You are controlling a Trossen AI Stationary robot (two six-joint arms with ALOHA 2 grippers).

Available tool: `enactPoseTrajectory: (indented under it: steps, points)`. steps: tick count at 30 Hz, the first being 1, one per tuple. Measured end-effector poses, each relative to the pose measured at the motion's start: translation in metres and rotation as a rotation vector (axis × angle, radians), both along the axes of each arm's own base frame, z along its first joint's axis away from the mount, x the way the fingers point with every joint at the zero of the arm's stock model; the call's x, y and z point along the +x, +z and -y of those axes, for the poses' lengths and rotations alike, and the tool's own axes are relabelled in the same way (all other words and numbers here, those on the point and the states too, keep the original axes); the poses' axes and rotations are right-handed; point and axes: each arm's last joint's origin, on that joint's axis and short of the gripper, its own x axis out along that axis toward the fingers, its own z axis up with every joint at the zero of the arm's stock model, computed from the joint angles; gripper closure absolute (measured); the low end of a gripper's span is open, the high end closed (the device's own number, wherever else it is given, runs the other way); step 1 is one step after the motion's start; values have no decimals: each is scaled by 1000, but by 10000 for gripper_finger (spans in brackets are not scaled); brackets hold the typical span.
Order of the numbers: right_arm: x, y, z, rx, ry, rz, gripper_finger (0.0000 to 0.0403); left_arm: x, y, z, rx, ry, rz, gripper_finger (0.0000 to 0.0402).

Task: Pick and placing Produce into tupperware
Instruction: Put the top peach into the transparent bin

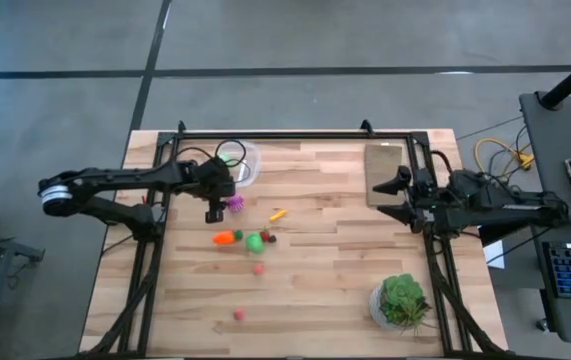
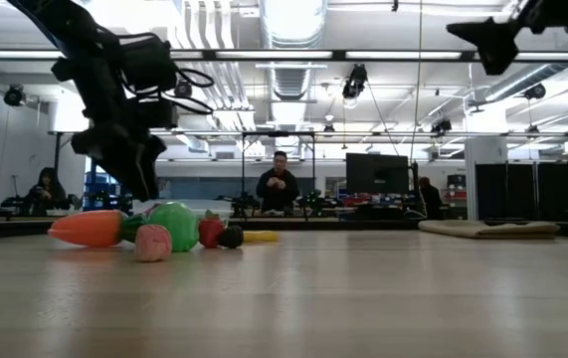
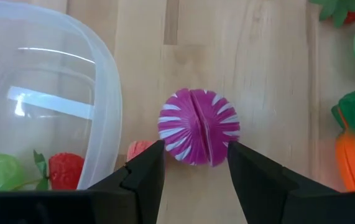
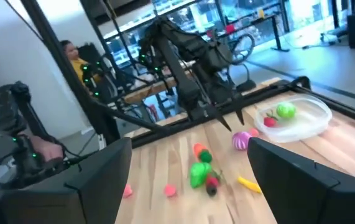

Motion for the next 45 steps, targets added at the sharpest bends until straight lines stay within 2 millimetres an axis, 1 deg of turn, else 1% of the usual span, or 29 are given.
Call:
enactPoseTrajectory:
  steps: [4, 8, 13, 16, 20, 23, 28, 35, 38, 45]
  points:
    - [0, -24, 1, 73, -34, -91, 90, 1, -1, 0, -3, 1, -6, 243]
    - [5, -42, 1, 106, -29, -148, 90, 1, 1, -1, 1, 1, 3, 243]
    - [10, -67, 4, 108, -139, -242, 90, 3, 6, -1, 10, 3, 17, 243]
    - [12, -78, 4, 137, -163, -268, 90, 4, 9, -2, 16, 4, 28, 243]
    - [13, -85, 2, 141, -92, -251, 90, 5, 11, -3, 21, 5, 36, 243]
    - [12, -92, 3, 113, -96, -270, 90, 5, 11, -3, 22, 6, 35, 243]
    - [11, -108, 3, 112, -121, -311, 90, 5, 10, -3, 25, 9, 30, 243]
    - [10, -122, 3, 98, -119, -324, 90, 4, 10, -5, 103, 60, -3, 243]
    - [8, -130, 3, 99, -120, -348, 90, 4, 9, -6, 108, 64, -8, 243]
    - [8, -132, 3, 61, -106, -351, 90, 4, 9, -6, 92, 93, -10, 243]
